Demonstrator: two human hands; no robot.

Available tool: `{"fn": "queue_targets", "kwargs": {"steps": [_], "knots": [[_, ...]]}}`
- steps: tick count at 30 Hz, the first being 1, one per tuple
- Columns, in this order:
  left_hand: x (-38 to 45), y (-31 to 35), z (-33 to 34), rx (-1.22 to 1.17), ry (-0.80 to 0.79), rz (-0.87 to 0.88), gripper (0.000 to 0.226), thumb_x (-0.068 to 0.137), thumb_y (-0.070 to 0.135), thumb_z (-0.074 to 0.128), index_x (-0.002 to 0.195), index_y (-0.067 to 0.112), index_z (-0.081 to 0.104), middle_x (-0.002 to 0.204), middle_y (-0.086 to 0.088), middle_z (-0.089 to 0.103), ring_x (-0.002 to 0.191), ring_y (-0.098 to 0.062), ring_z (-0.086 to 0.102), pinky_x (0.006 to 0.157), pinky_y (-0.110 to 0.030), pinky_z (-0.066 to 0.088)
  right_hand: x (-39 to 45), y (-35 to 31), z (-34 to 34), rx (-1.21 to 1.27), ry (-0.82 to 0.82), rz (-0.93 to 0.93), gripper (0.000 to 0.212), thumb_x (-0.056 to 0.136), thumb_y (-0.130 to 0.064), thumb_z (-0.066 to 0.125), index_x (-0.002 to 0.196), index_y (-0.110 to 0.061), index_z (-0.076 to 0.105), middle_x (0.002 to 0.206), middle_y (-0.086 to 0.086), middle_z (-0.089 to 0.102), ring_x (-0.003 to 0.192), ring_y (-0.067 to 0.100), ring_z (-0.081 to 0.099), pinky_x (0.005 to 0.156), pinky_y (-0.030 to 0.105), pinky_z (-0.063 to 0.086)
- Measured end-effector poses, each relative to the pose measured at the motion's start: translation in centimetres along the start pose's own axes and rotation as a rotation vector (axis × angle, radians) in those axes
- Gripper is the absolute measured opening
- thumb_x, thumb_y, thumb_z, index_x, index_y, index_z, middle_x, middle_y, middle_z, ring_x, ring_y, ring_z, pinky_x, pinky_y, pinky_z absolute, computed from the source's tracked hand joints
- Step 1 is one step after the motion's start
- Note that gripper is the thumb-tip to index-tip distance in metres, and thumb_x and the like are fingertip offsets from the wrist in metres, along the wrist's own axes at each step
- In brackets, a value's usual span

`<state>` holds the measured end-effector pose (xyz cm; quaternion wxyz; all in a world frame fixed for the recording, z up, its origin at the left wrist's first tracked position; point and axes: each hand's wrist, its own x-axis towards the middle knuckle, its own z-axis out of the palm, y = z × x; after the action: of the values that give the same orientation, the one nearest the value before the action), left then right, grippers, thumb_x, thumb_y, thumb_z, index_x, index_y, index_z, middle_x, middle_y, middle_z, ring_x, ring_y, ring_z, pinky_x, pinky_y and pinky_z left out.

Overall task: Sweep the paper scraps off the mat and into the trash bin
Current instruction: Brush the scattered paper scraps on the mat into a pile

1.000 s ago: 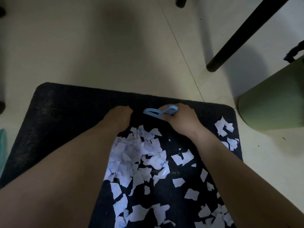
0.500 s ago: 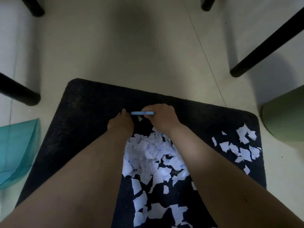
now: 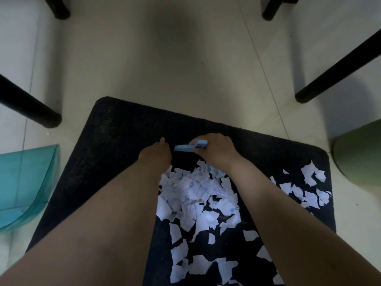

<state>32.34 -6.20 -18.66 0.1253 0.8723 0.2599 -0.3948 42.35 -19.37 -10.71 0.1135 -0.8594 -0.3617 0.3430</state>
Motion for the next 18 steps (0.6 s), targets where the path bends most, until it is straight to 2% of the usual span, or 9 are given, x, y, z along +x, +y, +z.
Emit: {"fn": "queue_targets", "kwargs": {"steps": [2,4,7,9,13,16,18], "knots": [[0.0,0.4,-0.2,0.015,-0.009,-0.011,0.070,0.097,0.005,0.044,0.154,0.006,0.003,0.161,-0.009,-0.012,0.144,-0.026,0.023,0.113,-0.043,0.035,-1.1,0.9,-0.8,0.091,0.068,0.033,0.022,0.093,-0.032,0.056,0.111,-0.034,0.066,0.109,-0.006,0.069,0.098,0.012,0.063,0.089,0.029,0.049],[-0.1,1.3,-0.5,0.028,-0.005,-0.017,0.069,0.097,0.004,0.043,0.154,0.006,0.004,0.161,-0.009,-0.012,0.145,-0.027,0.022,0.113,-0.043,0.035,-2.6,2.5,-2.0,0.189,0.213,0.093,0.020,0.093,-0.032,0.056,0.109,-0.035,0.067,0.106,-0.008,0.069,0.096,0.009,0.062,0.085,0.025,0.048],[-0.3,3.9,-1.0,0.037,0.031,0.059,0.068,0.097,0.004,0.043,0.154,0.006,0.007,0.161,-0.009,-0.009,0.147,-0.026,0.016,0.114,-0.043,0.033,-4.6,6.0,-3.4,0.255,0.413,0.238,0.023,0.094,-0.034,0.054,0.112,-0.030,0.067,0.107,-0.002,0.069,0.097,0.014,0.063,0.084,0.026,0.047],[-0.5,6.2,-1.4,0.053,0.051,0.140,0.069,0.096,0.005,0.046,0.154,0.006,0.008,0.161,-0.010,-0.007,0.148,-0.027,0.013,0.115,-0.044,0.032,-5.8,8.3,-3.6,0.258,0.484,0.313,0.023,0.095,-0.034,0.053,0.111,-0.026,0.068,0.106,0.003,0.070,0.099,0.022,0.063,0.087,0.031,0.048],[-1.2,12.6,-2.4,0.131,0.059,0.283,0.076,0.094,0.011,0.052,0.154,0.009,0.006,0.162,-0.008,-0.008,0.150,-0.027,0.003,0.119,-0.045,0.024,-9.0,13.1,-3.4,0.251,0.595,0.396,0.022,0.095,-0.030,0.054,0.112,-0.030,0.067,0.098,-0.002,0.070,0.092,0.016,0.063,0.070,0.020,0.035],[-1.4,16.8,-2.6,0.225,0.042,0.366,0.077,0.094,0.017,0.054,0.154,0.012,0.007,0.162,-0.007,-0.006,0.150,-0.027,0.003,0.119,-0.047,0.021,-11.2,16.7,-3.3,0.275,0.686,0.484,0.022,0.095,-0.029,0.054,0.112,-0.031,0.067,0.093,-0.002,0.070,0.084,0.016,0.062,0.067,0.021,0.034],[-1.7,19.2,-2.6,0.274,0.023,0.396,0.075,0.095,0.018,0.053,0.155,0.015,0.007,0.162,-0.007,-0.004,0.150,-0.028,0.004,0.119,-0.049,0.019,-12.2,18.9,-3.4,0.302,0.740,0.546,0.022,0.094,-0.028,0.055,0.113,-0.030,0.068,0.097,0.001,0.071,0.086,0.018,0.062,0.070,0.022,0.038]]}}
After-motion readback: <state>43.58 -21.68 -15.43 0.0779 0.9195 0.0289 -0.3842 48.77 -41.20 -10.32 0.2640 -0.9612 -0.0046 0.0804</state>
